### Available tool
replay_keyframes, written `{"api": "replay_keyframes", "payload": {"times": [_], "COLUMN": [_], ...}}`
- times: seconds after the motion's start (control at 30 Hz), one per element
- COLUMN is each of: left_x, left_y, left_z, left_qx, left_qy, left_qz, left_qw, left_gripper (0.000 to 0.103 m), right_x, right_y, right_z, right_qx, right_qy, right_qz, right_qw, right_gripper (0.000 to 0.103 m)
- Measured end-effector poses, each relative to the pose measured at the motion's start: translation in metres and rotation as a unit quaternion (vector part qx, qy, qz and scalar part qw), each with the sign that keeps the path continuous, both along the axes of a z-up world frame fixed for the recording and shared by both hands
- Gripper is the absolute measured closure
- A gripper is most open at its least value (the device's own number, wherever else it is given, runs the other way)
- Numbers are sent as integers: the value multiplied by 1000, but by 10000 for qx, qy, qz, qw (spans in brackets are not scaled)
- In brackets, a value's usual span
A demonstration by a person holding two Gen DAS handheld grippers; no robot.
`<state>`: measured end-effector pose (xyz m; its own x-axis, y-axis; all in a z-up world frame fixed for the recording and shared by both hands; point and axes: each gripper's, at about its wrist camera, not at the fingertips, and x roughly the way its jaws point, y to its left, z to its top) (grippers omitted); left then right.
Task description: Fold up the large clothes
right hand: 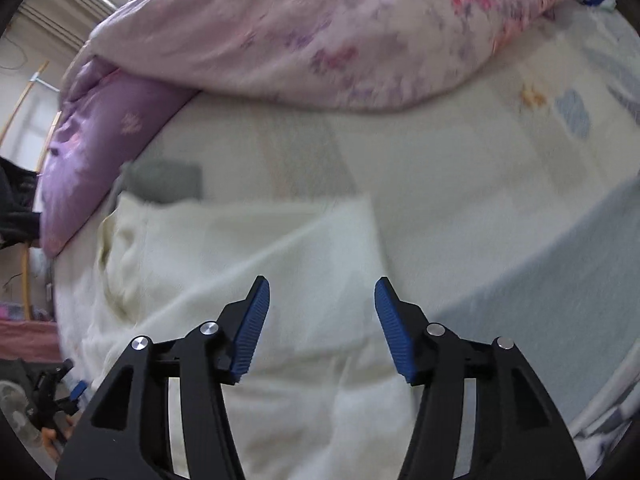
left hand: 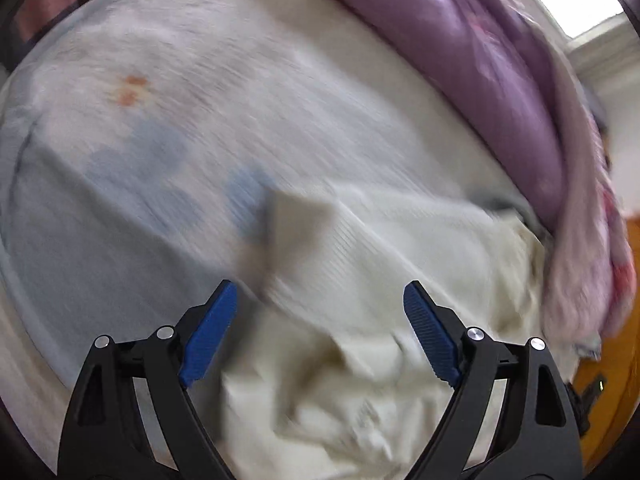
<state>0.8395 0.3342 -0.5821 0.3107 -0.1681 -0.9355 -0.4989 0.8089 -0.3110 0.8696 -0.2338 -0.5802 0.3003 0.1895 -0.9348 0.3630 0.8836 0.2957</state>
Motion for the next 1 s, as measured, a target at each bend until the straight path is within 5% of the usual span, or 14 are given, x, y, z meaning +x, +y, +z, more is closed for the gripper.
{"api": "replay_keyframes", "payload": {"times": [0.33,0.47,0.6,0.7,0.87,1.0], "left_x": [64,79,89,89,57,9], "left_y": [-6,-16,-40,-52,-44,-49], "left_z": [-54,-59,-48,-33,22,67], "left_qx": [547,841,720,988,771,853], "left_qy": [809,836,522,365,-403,-828], "left_qz": [-491,-668,-1222,-1238,-994,-1208], "left_qw": [9940,9907,9885,9867,9912,9855], "left_gripper": [17,20,88,91,91,92], "right_x": [50,60,61,56,27,-12], "right_y": [-16,-5,0,5,11,10], "right_z": [-67,-68,-63,-50,7,57], "right_qx": [342,192,315,321,260,314], "right_qy": [728,717,565,284,-637,-1129], "right_qz": [-215,-17,220,266,321,374], "right_qw": [9965,9972,9977,9987,9971,9924], "right_gripper": [43,45,79,90,92,92]}}
